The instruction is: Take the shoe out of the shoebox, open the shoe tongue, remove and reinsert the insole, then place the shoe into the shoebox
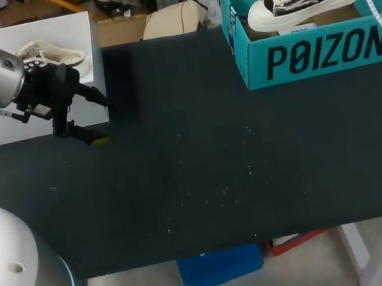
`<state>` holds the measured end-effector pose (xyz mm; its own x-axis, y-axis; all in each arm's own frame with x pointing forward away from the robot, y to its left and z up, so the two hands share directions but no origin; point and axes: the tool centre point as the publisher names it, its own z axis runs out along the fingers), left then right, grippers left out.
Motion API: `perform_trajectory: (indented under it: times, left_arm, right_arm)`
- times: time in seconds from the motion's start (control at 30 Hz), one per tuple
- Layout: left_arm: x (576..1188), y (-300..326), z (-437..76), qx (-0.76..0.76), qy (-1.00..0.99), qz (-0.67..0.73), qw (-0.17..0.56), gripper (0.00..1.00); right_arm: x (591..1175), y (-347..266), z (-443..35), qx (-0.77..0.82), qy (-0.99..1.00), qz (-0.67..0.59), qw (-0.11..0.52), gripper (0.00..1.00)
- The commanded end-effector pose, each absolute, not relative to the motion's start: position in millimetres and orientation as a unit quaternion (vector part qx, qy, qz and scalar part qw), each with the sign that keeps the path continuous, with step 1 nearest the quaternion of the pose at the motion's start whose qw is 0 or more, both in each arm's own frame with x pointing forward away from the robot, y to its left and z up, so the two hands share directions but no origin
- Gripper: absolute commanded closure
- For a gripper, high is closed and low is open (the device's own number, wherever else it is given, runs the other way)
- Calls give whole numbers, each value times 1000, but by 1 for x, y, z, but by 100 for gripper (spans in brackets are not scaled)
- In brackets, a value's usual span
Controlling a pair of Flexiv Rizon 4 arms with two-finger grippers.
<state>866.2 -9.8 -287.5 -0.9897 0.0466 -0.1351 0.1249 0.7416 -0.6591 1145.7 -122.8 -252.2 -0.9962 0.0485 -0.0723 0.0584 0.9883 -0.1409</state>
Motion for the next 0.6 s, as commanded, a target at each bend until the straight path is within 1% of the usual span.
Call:
perform_trajectory:
  times: [0.03,0.6]
  left_arm:
    - [866,-10,-289,46,932,-356,56,0]
    - [866,-10,-289,46,932,-356,56,0]
  right_arm:
    - [1150,-128,-270,30,997,-61,36,100]
    - [1169,-141,-319,19,999,-42,17,100]
